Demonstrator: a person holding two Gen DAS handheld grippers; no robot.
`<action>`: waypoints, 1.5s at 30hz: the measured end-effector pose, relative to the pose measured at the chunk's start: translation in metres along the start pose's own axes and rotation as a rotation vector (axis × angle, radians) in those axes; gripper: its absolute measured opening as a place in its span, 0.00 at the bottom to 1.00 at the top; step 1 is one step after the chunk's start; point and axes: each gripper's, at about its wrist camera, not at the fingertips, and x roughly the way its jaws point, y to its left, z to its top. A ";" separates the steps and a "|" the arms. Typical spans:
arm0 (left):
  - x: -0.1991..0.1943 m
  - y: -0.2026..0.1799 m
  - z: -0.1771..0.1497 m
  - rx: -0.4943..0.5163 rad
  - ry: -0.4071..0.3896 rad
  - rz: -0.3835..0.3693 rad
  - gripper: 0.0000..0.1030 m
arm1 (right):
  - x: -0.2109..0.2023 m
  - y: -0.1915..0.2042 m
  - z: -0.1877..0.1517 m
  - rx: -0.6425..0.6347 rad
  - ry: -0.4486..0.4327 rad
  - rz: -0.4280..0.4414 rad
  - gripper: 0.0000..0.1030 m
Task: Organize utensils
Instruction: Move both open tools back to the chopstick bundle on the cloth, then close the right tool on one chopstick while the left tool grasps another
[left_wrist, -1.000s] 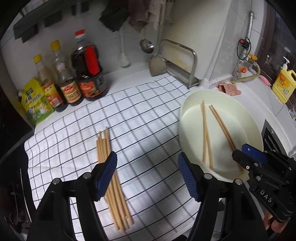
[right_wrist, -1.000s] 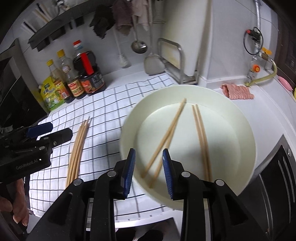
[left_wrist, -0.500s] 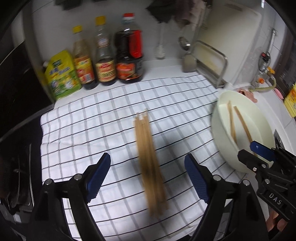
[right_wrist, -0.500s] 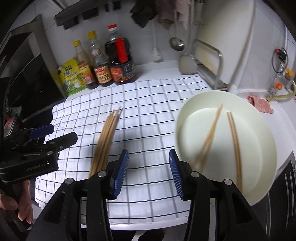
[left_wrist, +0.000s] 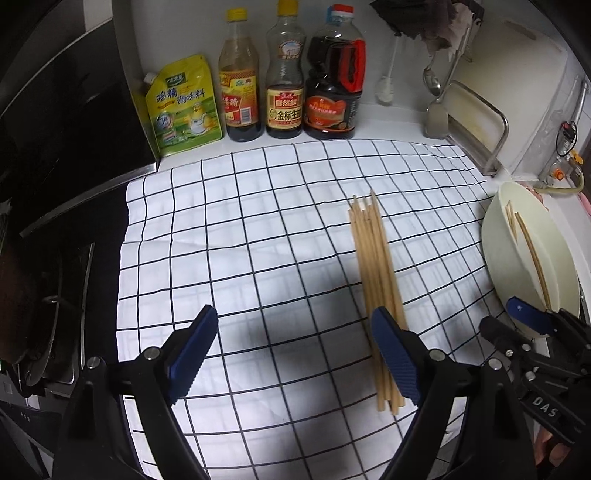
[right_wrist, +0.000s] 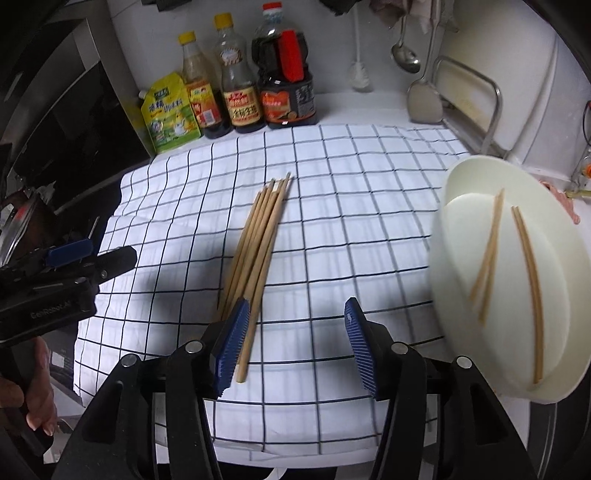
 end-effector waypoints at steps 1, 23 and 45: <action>0.002 0.002 -0.001 -0.001 0.002 -0.001 0.81 | 0.005 0.002 -0.001 0.002 0.003 0.001 0.50; 0.057 0.012 -0.006 0.044 0.054 -0.042 0.81 | 0.081 0.015 -0.013 0.051 0.055 -0.073 0.50; 0.075 -0.005 0.003 0.068 0.074 -0.077 0.81 | 0.090 0.014 -0.010 0.019 0.054 -0.138 0.50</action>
